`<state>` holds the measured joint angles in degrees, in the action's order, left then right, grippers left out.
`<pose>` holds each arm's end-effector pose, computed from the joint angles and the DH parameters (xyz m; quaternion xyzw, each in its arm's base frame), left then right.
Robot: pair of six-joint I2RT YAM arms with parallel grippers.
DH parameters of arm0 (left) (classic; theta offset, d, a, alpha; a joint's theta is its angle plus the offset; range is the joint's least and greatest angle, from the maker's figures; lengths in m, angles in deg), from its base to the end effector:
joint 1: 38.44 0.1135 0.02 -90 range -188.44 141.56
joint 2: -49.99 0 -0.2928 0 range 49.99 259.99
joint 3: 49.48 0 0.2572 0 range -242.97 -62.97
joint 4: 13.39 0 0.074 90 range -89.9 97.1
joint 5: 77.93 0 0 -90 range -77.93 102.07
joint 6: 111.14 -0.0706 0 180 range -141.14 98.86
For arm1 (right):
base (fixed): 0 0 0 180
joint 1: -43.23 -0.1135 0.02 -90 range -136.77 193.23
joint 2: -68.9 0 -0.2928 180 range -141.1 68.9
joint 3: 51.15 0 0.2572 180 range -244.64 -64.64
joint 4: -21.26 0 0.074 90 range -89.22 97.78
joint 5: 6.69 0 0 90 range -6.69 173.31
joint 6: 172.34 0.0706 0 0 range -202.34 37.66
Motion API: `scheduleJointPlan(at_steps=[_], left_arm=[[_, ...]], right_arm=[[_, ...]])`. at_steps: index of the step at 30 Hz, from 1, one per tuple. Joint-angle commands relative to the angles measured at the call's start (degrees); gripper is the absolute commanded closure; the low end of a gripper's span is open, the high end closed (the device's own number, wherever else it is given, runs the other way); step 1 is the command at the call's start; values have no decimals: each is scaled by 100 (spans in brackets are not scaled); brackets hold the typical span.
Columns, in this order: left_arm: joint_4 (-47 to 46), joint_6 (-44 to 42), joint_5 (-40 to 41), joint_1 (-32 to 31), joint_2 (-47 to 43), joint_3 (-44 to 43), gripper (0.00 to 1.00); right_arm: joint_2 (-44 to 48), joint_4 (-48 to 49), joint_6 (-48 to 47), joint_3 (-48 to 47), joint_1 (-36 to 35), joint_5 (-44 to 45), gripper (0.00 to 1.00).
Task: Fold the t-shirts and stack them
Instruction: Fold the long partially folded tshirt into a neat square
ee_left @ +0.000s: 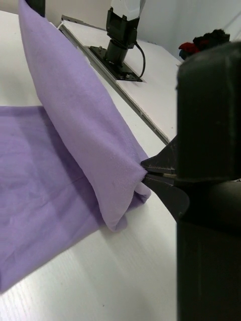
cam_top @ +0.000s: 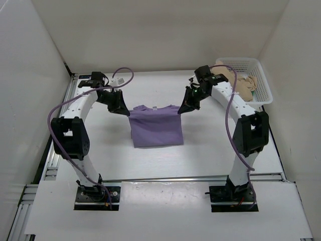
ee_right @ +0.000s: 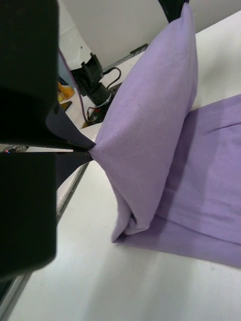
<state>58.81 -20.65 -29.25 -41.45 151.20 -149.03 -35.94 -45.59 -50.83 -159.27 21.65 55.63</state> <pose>0.3664 -0.0659 0.2712 0.0699 0.9251 -0.3532 0.1206 0.3716 0.1822 0.2890 0.0273 0.9464 0.3075 0.0945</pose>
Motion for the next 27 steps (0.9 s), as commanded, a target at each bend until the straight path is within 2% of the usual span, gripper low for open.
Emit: scheduleJointPlan(at_steps=[1,6,9,10,11,12,13,15,16,18,19,21,23,24,27], left_arm=[[-71,-49,-280,107,223,-314,89],[-202,-49,-219,107,846,-630,89],[-291,-49,-53,160,1137,-920,87],[-291,-49,53,160,1373,-1052,78],[-291,-49,184,160,1506,-1410,53],[-291,-49,569,160,1646,-1631,44],[-291,-49,842,160,1865,-2094,40],[-291,-49,1544,221,1947,-2519,36],[-291,-49,1722,282,2007,-2703,33],[-291,-49,2030,336,1904,-3100,18],[-291,-49,2319,336,1789,-3101,18],[-641,-49,2322,161,1228,-2445,24],[-809,-49,2138,-180,789,-1864,38],[-809,-49,2076,-313,725,-1453,43],[-809,-49,1944,-752,864,-1124,61]], right_arm=[[-502,195,-22,-529,58,-264,100],[-1091,466,250,-960,233,-123,99],[-1354,808,443,-1110,234,278,87],[-1425,906,496,-1110,234,446,77],[-1495,1020,497,-1110,234,561,58],[-1644,1238,497,-1197,286,614,55],[-1724,1241,584,-1268,286,841,52],[-1786,1302,585,-1391,286,1141,45],[-1786,1398,585,-1331,286,1325,45],[-1383,1704,532,-1033,286,1659,45],[-1208,1880,462,-805,199,1661,48],[-680,2345,375,-40,-64,1722,57],[-486,2418,295,260,-345,1845,64],[-485,2418,295,313,-407,1845,73],[-888,2418,426,235,-478,1679,89]])
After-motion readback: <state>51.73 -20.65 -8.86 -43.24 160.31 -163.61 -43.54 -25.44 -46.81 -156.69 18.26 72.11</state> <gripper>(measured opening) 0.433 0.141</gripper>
